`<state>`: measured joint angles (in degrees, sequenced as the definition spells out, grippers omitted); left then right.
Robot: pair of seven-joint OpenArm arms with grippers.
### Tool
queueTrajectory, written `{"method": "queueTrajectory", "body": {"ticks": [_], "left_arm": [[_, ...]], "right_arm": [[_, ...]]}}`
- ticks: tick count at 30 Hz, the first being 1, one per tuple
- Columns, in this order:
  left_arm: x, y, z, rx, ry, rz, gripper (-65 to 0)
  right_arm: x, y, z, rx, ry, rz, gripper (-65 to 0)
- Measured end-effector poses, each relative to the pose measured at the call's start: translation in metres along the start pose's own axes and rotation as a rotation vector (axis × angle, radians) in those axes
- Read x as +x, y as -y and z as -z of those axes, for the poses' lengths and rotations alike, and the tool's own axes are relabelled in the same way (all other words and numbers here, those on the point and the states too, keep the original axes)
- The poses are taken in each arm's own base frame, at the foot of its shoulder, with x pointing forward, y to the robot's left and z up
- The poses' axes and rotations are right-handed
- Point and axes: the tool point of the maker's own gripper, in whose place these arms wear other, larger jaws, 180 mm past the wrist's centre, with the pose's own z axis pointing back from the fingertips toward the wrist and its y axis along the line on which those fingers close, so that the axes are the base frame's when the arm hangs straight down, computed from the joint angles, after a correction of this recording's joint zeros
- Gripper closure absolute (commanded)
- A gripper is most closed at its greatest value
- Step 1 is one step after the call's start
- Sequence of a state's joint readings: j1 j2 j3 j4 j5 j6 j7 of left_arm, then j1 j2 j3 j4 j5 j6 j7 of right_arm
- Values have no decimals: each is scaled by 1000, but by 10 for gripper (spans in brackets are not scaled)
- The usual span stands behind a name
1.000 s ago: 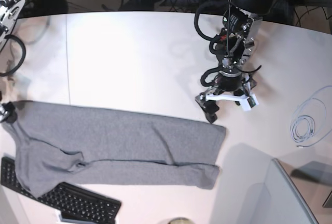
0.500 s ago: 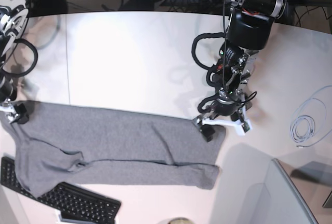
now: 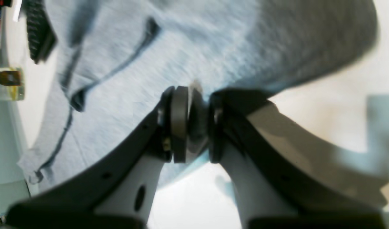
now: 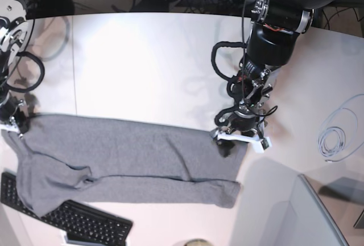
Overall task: Layout the t-shirt on the table in an organized manner, then fold the t-shirt properly
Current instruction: 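Regrasp the shirt edge with both grippers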
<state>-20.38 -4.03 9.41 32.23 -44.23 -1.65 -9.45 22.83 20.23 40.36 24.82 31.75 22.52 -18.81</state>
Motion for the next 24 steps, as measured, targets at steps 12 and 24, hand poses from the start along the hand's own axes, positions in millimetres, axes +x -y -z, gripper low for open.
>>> {"method": "queueTrajectory", "body": {"ticks": [12,24], "left_arm": [[-20,-1,-45,-60,-71,11,0],[103,0,-152,-72,239,26,0]], "right_arm": [[8,30,-40,-58,-136,-154,0],[9,-25,-150,-49,-118,-532,0]]}}
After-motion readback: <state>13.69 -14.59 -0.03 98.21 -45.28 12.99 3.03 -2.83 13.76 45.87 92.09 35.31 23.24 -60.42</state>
